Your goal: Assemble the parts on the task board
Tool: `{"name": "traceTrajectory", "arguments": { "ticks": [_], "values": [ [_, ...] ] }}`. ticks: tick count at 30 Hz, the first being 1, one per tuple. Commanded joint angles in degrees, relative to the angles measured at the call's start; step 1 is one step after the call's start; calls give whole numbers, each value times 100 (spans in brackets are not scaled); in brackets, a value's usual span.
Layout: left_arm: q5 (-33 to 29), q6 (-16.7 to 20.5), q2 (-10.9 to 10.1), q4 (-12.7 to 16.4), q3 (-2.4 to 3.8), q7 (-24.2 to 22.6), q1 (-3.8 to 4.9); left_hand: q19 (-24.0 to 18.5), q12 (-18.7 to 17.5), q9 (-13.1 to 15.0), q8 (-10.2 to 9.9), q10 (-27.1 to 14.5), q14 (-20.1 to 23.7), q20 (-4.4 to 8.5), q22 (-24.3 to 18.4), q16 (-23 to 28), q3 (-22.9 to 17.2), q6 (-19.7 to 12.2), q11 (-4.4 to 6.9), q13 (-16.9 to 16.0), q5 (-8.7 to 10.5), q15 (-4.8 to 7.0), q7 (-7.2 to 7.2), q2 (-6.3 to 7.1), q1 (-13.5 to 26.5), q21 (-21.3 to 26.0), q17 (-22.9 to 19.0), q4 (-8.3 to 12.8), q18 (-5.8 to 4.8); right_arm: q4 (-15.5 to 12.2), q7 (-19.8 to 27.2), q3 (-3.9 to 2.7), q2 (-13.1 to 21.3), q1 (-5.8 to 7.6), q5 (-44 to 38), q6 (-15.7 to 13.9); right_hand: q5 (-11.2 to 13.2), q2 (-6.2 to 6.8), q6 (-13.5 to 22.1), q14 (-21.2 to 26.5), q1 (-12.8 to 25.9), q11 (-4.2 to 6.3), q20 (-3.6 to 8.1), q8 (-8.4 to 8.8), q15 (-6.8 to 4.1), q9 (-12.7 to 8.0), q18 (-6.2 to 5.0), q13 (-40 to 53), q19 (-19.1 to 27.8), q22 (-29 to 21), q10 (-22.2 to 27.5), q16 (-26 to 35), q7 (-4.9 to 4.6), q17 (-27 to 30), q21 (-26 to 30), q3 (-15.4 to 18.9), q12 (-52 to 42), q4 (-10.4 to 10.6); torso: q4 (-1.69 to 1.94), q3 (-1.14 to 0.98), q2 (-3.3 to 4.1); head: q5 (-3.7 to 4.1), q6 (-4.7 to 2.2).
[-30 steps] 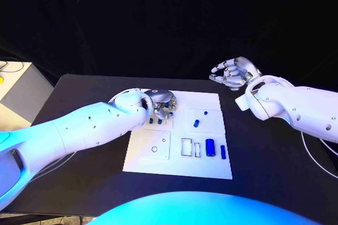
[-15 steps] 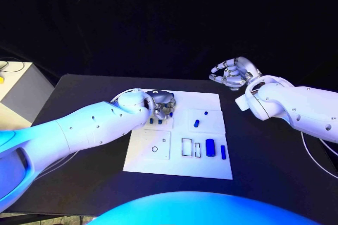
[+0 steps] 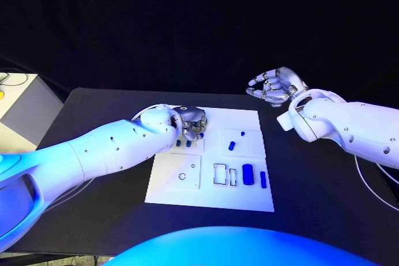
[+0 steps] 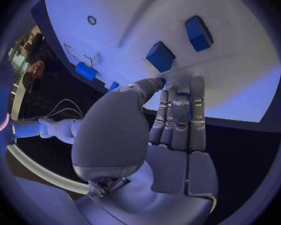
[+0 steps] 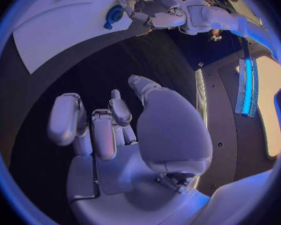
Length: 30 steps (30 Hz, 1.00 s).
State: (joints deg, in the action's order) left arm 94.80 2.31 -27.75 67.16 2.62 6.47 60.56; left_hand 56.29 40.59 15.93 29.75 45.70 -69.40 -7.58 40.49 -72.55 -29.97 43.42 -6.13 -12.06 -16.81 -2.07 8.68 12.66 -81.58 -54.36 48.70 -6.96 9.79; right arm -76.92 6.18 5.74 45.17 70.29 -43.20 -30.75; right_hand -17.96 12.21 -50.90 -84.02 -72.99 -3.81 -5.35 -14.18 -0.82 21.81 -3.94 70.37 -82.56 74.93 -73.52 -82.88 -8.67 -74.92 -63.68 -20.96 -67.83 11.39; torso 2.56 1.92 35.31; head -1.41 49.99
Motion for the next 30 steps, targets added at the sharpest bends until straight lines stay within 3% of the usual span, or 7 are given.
{"name": "traceTrajectory", "arguments": {
  "ticks": [1, 17, 30],
  "values": [
    [-44, -59, 23, -7, -5, 7, -7, -33, -2, -9, -29, 31, 19, -7, 8, -33, -30, -27, 5, 9, 28, 4, -11, -35, -15, -34, 24, 7, 75, -3, 68, -2, -9, -2, -6, 59, -22, -3, 40, -249, -35, 0, 13, -18, 31, 5, -86, 5, -4, 406, 14, 15, -7, -463, -14, -7, 22, 19, 3, 0, -3, -4, 1],
    [-170, -206, 58, -5, -8, -109, -7, -61, -92, -56, -140, 216, -97, 39, 88, -219, -70, 177, 109, 107, 68, 88, -75, -42, 27, -144, 144, 43, 81, 6, 67, -2, -25, -2, -6, 71, -23, -4, 39, -250, -34, 0, 13, -22, 31, 5, -86, 3, -4, 406, 14, 16, -7, -462, -12, -7, 24, 23, 1, 0, -1, 13, 1],
    [-247, -249, 67, -19, -8, -102, -7, -61, -142, -66, -180, 259, -141, 50, 104, -276, -81, 247, 101, 140, 82, 84, -62, -62, 52, -168, 198, 39, 77, 12, 68, -2, -30, -3, -6, 73, -23, -4, 39, -250, -34, 0, 13, -22, 31, 5, -86, 3, -4, 406, 14, 16, -7, -462, -12, -7, 24, 23, 2, 0, -4, 28, 1]
  ]
}}
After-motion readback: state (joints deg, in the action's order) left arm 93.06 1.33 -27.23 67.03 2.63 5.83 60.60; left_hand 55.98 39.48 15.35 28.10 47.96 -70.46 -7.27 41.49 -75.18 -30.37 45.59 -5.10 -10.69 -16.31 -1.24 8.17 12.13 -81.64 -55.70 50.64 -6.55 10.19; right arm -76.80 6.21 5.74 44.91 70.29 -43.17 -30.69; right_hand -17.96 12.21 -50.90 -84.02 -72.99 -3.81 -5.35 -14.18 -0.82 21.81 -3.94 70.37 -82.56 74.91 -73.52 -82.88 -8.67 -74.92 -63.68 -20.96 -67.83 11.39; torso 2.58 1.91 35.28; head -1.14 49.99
